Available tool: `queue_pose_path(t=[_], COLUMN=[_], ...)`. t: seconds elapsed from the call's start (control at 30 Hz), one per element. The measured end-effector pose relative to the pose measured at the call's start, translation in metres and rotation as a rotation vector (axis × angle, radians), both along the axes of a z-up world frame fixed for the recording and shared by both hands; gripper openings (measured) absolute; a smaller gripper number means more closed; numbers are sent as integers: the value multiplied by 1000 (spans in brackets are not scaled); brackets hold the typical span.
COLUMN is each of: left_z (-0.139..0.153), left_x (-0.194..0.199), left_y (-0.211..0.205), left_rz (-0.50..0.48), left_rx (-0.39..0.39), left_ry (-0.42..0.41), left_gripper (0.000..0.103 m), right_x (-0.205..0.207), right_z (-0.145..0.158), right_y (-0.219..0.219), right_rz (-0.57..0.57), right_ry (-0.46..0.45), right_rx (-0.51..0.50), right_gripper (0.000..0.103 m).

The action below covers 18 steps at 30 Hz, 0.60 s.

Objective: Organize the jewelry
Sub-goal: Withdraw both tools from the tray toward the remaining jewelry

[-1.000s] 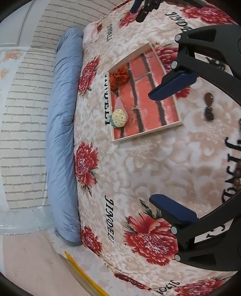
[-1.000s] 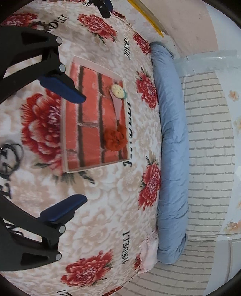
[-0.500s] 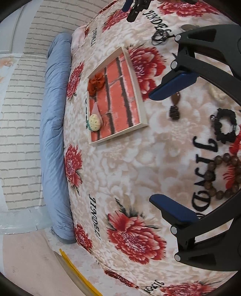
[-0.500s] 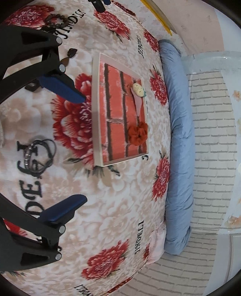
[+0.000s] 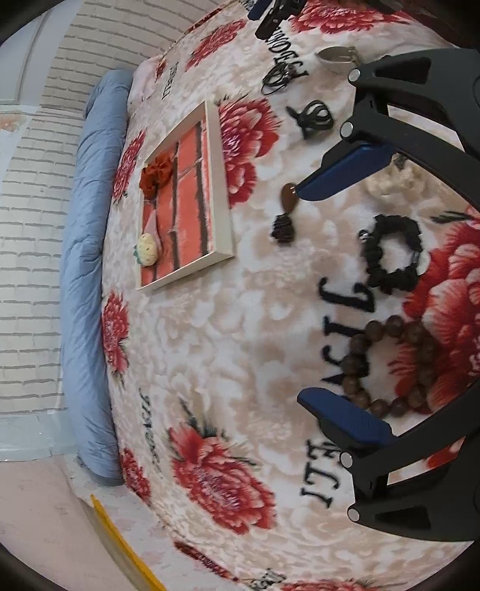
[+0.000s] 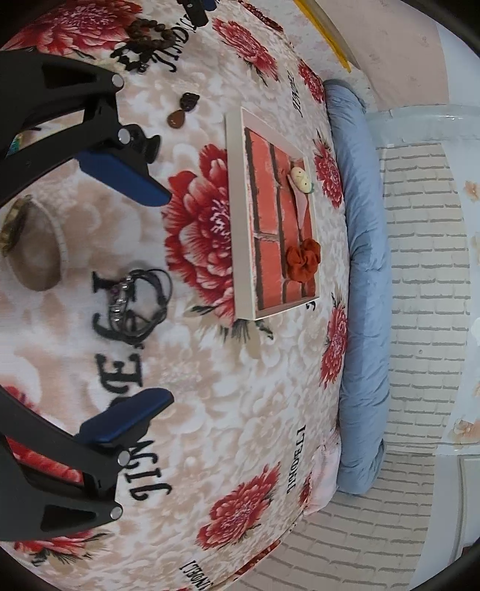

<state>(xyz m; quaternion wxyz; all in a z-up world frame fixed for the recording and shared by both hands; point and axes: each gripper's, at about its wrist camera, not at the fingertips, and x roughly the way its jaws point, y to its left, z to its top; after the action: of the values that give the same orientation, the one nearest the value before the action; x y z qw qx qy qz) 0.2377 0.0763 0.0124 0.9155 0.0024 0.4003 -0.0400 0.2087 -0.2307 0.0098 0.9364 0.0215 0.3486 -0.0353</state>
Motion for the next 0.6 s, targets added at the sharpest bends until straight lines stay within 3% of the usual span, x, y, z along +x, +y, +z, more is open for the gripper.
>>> queue_pose_path(t=[0.2,0.6], left_z=[-19,-56], left_x=[-18,-38], left_y=[7,0], left_rz=[21,35], left_rx=[-33,8], left_ry=[10,32], left_gripper=[98,97], right_x=[-19,-40], right_z=[-22,-52], right_y=[-5,-21], right_rz=[-5,-22], right_ry=[37,81], right_rx=[6,52], right_gripper=[96,96])
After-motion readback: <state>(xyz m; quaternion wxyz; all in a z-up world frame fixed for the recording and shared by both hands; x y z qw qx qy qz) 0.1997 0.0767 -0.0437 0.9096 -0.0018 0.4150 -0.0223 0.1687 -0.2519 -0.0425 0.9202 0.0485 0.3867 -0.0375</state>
